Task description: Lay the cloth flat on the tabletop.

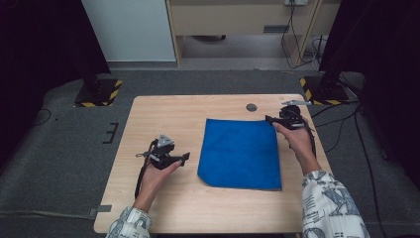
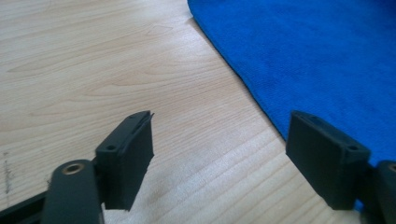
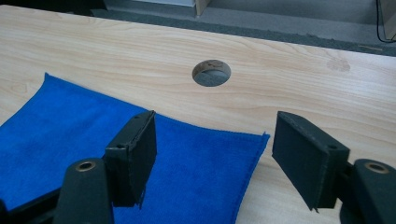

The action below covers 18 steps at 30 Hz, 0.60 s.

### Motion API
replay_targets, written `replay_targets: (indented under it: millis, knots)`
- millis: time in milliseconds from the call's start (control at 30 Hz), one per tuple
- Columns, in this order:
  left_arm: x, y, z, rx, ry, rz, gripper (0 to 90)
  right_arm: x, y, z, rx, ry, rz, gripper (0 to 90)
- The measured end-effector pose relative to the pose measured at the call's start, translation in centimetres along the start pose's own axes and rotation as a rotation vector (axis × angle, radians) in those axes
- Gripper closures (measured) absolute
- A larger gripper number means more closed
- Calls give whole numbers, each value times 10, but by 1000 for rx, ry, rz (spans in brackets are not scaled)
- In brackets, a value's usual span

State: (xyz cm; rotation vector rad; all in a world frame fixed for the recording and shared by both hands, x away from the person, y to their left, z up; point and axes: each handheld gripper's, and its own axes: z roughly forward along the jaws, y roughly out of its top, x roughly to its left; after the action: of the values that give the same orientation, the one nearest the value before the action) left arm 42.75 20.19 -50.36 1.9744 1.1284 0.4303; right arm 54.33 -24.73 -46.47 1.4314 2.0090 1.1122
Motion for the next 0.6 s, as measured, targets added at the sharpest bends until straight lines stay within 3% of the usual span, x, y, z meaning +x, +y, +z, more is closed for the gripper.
replay_targets:
  millis: [333,600]
  knots:
    - [3,1,7,-3,2,2,132,10,-8,-15,-19,32,-5,299]
    - [4,-1,8,7,2,7,105,33,-10,-26,-36,86,-38,263]
